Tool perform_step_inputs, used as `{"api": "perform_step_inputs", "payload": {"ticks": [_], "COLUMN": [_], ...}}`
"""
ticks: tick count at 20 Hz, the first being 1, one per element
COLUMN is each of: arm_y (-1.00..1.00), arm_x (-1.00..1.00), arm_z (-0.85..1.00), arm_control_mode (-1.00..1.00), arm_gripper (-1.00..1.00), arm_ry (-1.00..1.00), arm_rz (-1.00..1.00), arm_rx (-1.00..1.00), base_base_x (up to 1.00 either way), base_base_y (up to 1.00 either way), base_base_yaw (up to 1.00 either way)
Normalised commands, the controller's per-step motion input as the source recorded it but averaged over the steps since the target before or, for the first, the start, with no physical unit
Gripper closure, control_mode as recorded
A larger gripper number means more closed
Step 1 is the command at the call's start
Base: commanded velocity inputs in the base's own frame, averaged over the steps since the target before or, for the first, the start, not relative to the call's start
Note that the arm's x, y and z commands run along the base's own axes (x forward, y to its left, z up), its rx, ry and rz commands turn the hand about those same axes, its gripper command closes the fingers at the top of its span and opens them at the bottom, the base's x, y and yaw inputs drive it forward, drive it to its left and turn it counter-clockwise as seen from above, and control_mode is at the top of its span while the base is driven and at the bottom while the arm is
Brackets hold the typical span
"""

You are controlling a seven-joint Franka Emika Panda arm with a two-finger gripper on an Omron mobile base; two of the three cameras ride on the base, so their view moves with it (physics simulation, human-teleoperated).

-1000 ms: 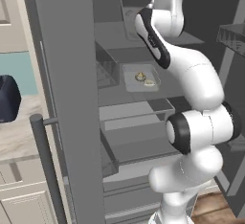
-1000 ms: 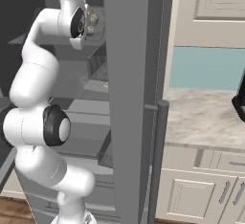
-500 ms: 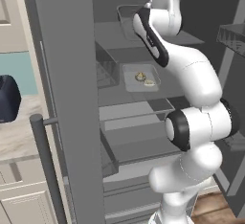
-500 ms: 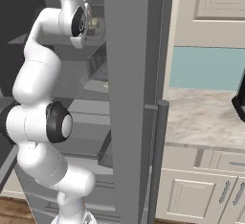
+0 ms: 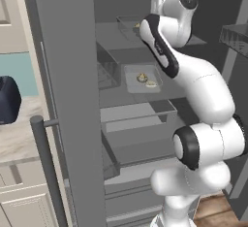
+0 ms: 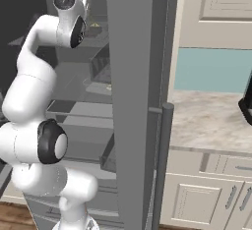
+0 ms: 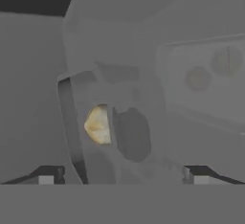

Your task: Place two dumplings into each of the tupperware containers and then place the containers in the fridge.

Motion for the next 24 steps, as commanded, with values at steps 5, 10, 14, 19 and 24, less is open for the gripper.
{"api": "perform_step_inputs", "payload": {"ticks": [5, 10, 14, 19, 24], "arm_y": [-0.07, -0.05, 0.00, 0.01, 0.02], "arm_x": [-1.00, -1.00, -1.00, -1.00, -1.00], "arm_z": [0.29, 0.16, 0.03, 0.02, -0.31], "arm_control_mode": [-1.00, -1.00, -1.00, -1.00, -1.00], "arm_gripper": [-1.00, -1.00, -1.00, -1.00, -1.00], "arm_ry": [-0.10, -0.02, 0.03, 0.48, 0.61], "arm_rz": [-0.14, -0.07, -0.04, 0.00, 0.00], "arm_rx": [0.03, 0.00, 0.00, 0.00, 0.00], "base_base_x": [0.00, 0.00, 0.00, 0.00, 0.00], "base_base_y": [0.00, 0.00, 0.00, 0.00, 0.00], "base_base_yaw": [0.00, 0.00, 0.00, 0.00, 0.00]}}
